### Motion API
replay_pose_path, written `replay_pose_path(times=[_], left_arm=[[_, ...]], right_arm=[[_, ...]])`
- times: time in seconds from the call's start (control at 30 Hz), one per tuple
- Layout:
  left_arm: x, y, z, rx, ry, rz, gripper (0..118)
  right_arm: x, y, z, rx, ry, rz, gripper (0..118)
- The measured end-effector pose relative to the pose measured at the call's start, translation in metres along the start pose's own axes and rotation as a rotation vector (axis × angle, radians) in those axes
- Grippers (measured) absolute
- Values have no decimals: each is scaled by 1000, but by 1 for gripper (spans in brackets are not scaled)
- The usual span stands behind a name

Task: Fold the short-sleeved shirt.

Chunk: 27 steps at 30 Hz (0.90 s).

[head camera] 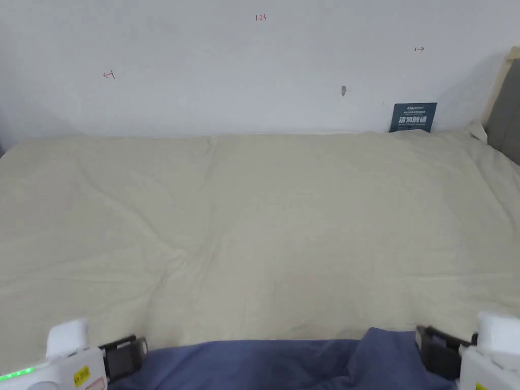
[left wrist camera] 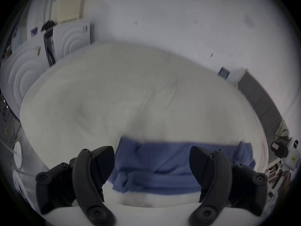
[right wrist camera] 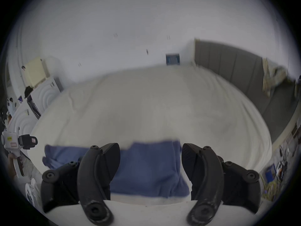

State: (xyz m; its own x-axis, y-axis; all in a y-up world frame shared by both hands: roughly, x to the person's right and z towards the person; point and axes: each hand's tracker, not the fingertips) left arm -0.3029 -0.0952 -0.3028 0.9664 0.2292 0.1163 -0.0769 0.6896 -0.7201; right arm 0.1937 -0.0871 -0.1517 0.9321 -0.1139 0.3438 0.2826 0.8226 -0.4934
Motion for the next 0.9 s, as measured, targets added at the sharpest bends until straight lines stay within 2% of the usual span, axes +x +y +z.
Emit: replay_pose_path(times=[0.2, 0.37, 0.4, 0.43, 0.47, 0.5, 0.53, 0.57, 0.6, 0.63, 0.67, 0.8, 0.9], left_arm=[[57, 47, 53, 341, 19, -132, 97], [94, 58, 76, 576, 22, -192, 97], [99, 58, 80, 608, 17, -183, 97], [103, 57, 84, 637, -2, -188, 96], [106, 55, 86, 658, -19, -203, 92], [108, 52, 88, 700, -32, -217, 82], [111, 50, 90, 693, -44, -230, 56], [112, 49, 92, 689, -60, -239, 22], [114, 50, 92, 671, -96, -243, 0], [115, 49, 93, 701, -114, -250, 0], [116, 49, 92, 641, -139, -256, 0], [119, 45, 88, 628, -94, -298, 0], [109, 46, 85, 575, -134, -265, 0]], right_arm=[[-44, 64, 46, 320, 8, 79, 81], [-81, 82, 68, 489, -65, 173, 79], [-85, 83, 71, 511, -72, 185, 76], [-88, 84, 74, 538, -76, 188, 63], [-92, 84, 76, 553, -106, 187, 48], [-78, 84, 68, 548, -97, 186, 23], [-78, 85, 68, 558, -105, 187, 0], [-90, 84, 77, 581, -103, 176, 0], [-89, 82, 74, 568, -96, 180, 0], [-87, 81, 72, 560, -83, 180, 0], [-87, 79, 69, 561, -87, 175, 0], [-92, 83, 81, 560, -83, 174, 0], [-91, 84, 77, 549, -80, 173, 0]])
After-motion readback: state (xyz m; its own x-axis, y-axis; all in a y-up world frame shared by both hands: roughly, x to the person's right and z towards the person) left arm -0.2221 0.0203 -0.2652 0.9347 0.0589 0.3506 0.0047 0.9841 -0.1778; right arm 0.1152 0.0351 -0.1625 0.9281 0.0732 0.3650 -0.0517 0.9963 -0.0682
